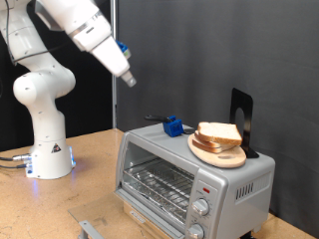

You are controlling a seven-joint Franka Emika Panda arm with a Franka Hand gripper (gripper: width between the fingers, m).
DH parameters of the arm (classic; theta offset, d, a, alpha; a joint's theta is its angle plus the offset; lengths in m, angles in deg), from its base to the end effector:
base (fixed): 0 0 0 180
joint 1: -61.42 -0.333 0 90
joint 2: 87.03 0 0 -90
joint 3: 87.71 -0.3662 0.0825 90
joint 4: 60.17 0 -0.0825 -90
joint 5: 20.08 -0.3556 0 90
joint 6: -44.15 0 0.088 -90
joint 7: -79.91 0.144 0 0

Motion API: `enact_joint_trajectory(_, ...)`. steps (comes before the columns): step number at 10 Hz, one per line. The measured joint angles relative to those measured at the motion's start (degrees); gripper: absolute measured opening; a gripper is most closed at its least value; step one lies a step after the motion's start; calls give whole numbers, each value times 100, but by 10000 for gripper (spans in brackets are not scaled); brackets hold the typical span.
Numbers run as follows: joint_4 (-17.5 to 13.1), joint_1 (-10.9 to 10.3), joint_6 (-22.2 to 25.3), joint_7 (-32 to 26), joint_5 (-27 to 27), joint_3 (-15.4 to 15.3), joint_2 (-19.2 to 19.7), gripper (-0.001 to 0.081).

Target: Make a piece of toast with the oven

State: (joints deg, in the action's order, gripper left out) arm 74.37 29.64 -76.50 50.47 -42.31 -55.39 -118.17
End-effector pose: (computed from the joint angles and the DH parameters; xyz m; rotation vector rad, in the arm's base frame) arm 0.3924 -0.0095 0.5535 -2.4908 -0.4712 -0.4501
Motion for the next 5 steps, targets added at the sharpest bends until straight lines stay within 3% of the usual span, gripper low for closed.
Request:
enact_joint_trajectory(2, -4, 55, 141, 608, 5, -302, -158, 682)
enact_joint_trajectory(5, 2, -58, -20, 318, -119, -323, -157, 682)
